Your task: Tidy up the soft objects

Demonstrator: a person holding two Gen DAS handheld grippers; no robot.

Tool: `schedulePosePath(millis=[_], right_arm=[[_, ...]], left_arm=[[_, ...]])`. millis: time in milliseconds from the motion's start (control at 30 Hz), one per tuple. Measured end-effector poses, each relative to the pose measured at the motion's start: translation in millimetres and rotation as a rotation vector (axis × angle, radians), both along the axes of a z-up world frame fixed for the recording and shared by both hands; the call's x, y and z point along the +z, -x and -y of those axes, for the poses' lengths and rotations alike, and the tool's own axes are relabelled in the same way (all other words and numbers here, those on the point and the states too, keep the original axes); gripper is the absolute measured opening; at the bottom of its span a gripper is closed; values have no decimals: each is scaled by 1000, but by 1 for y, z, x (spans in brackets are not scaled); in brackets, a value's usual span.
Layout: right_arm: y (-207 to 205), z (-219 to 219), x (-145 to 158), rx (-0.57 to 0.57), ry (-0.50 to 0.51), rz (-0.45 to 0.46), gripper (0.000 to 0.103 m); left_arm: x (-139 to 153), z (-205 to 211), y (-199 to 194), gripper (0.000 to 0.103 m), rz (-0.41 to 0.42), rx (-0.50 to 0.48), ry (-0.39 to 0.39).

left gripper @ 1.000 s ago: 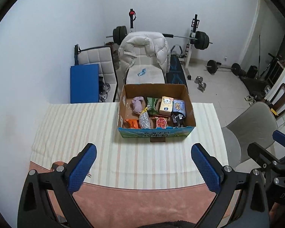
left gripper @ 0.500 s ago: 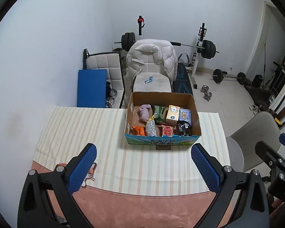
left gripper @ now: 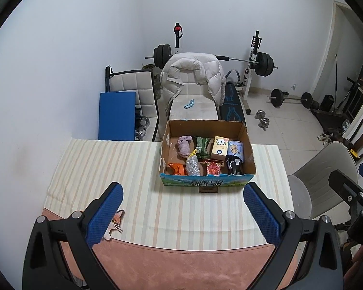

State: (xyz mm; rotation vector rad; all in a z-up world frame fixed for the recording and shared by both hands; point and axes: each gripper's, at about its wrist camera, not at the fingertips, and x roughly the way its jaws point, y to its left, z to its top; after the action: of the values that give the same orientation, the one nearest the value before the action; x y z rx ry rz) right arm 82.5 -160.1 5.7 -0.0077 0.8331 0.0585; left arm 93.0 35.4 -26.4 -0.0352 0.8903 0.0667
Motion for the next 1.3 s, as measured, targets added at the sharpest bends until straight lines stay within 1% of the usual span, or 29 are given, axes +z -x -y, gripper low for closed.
schedulePosePath(millis=[933, 1300], right_arm=[[-2, 2, 2, 0, 1, 3, 103], [-4, 3, 0, -3, 2, 0, 103]], left_arm=[[4, 4, 3, 102, 4, -14, -3], [13, 3, 4, 102, 20, -35, -1]])
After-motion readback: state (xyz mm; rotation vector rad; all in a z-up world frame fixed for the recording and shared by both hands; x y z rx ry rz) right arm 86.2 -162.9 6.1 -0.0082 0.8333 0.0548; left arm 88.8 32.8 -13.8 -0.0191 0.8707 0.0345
